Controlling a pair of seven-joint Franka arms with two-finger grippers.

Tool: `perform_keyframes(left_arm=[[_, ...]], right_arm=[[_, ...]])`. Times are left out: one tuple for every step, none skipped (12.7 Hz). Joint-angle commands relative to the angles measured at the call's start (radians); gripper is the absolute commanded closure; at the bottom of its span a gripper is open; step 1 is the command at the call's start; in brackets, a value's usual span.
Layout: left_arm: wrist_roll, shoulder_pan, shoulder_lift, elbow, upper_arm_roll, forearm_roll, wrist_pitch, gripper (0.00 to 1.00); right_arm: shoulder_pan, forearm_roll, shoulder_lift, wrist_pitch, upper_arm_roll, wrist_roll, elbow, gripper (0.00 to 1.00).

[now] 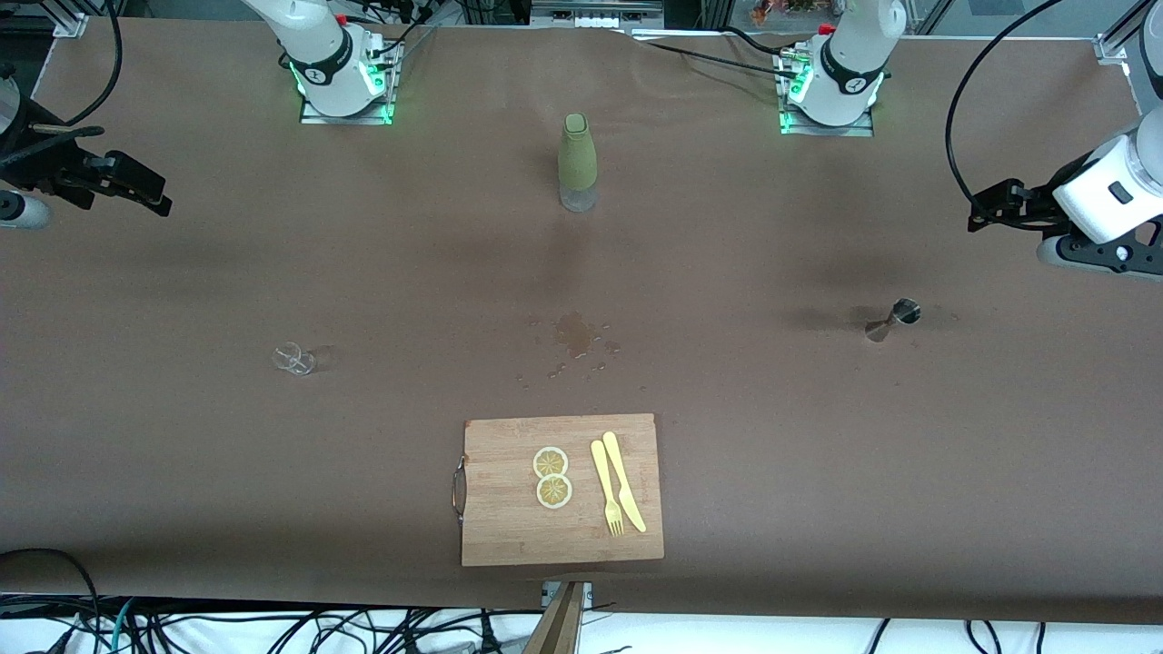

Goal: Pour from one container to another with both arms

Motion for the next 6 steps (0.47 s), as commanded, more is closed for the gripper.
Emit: perform_keyframes(left_arm=[[-0.063, -0.002, -0.003, 0.039, -0.033, 0.034, -0.048, 0.0], [-0.06, 0.003, -0.003, 0.039, -0.034, 0.034, -0.043, 0.0], [-0.058, 0.008, -0.005, 0.039, -0.035, 0.034, -0.043, 0.0], [-0.05, 0.011, -0.005, 0.039, -0.037, 0.033, -0.034, 0.0], [-0.047, 0.017, -0.005, 0.039, -0.038, 0.03, -0.028, 0.0], [-0.047, 0.011, -0.005, 0.039, -0.037, 0.028, -0.029, 0.0]], right_arm=[[-0.004, 0.014, 0.001, -0.008, 0.001, 0.001, 0.011, 0.0], [-0.004, 0.014, 0.001, -0.008, 0.001, 0.001, 0.011, 0.0], [-0.004, 0.014, 0.001, -0.009, 0.001, 0.001, 0.011, 0.0], [-0.004, 0.014, 0.001, -0.009, 0.001, 0.001, 0.01, 0.0], [-0.004, 0.014, 0.001, -0.008, 0.001, 0.001, 0.01, 0.0], [-0.004, 0.014, 0.001, -0.008, 0.001, 0.001, 0.008, 0.0]])
